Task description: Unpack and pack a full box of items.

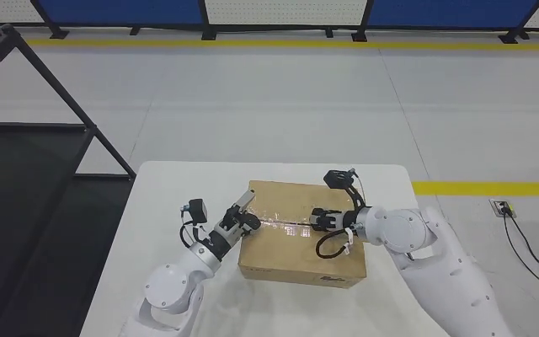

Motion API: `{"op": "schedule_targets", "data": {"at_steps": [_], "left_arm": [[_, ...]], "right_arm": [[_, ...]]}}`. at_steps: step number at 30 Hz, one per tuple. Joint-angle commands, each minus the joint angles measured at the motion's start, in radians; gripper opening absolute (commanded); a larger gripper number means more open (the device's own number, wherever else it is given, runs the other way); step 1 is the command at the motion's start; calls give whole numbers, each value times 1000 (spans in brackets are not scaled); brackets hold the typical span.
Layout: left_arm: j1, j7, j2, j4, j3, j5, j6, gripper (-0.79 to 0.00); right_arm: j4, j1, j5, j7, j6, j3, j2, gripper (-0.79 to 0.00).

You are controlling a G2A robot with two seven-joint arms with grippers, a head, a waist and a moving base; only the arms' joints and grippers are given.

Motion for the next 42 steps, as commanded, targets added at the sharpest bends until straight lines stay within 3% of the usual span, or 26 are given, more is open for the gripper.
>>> {"op": "schedule_targets", "data": {"at_steps": [1, 25, 42], "left_arm": [[-2, 0, 1, 0, 1, -1, 3, 0], [-28, 9, 6, 5, 19, -3, 14, 0], [-37, 19, 10, 7, 33, -1, 18, 0]], "right_arm": [[-8, -15, 5, 4, -5, 21, 5, -785], [-70, -231, 118, 9, -85, 328, 72, -785], [-113, -322, 148, -8, -98, 414, 97, -785]]}}
